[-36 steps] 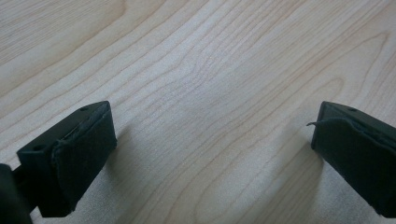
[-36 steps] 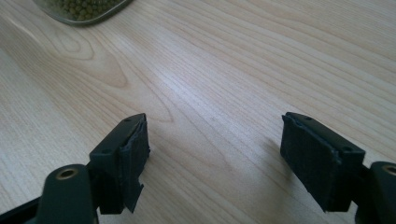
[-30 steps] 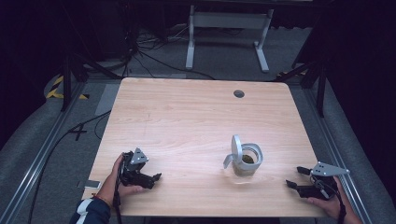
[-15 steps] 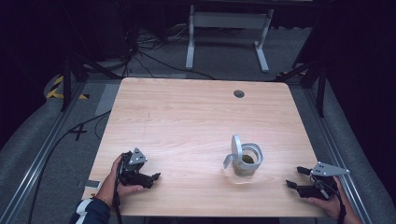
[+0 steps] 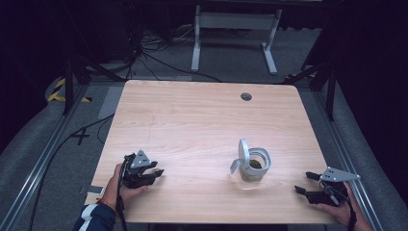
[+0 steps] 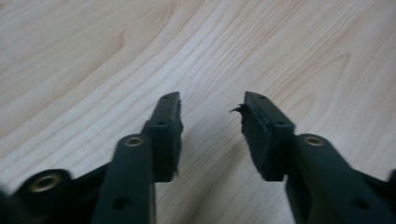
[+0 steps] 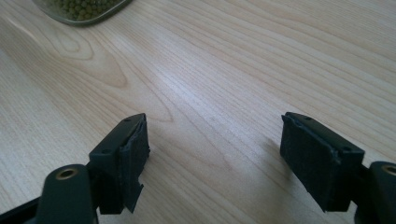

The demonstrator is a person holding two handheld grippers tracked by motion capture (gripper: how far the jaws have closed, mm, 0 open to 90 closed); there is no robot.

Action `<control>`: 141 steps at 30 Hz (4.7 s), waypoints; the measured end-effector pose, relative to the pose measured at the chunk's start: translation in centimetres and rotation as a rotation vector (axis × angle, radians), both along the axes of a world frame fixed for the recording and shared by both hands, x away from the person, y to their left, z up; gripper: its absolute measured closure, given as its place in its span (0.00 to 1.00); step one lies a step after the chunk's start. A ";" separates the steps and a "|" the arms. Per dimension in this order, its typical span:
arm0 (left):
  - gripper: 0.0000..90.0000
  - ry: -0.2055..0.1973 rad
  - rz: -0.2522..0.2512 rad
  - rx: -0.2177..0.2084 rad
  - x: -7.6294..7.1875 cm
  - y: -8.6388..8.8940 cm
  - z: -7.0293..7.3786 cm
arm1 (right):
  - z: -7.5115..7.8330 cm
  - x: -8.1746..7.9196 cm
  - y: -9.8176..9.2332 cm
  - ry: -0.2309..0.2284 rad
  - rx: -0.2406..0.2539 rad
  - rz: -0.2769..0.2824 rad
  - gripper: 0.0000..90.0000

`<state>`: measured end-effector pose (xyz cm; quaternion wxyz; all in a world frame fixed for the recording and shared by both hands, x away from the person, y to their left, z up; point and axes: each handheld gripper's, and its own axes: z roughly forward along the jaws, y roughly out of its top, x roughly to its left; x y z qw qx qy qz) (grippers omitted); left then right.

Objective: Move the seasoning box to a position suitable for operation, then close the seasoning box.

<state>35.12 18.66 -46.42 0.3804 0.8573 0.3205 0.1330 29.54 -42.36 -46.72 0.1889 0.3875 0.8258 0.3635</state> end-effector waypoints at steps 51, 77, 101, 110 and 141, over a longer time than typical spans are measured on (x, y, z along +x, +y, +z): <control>1.00 -0.226 -0.391 -0.093 2.5 -16.7 9.1 | 0.0 0.0 0.0 -0.001 0.001 0.000 0.26; 0.99 -0.254 -0.472 -0.103 3.0 -22.4 11.1 | 0.0 0.0 0.0 -0.003 0.000 0.002 0.26; 0.93 -0.271 -0.438 -0.052 3.3 -20.6 11.4 | 0.0 0.0 0.0 -0.001 0.000 0.004 0.26; 0.89 -0.270 -0.391 -0.011 3.0 -17.7 11.1 | 0.0 0.0 0.0 -0.001 0.001 0.002 0.26; 0.27 -0.027 -0.031 0.123 -2.1 1.1 -0.8 | 0.0 0.0 0.0 -0.004 -0.002 -0.002 0.26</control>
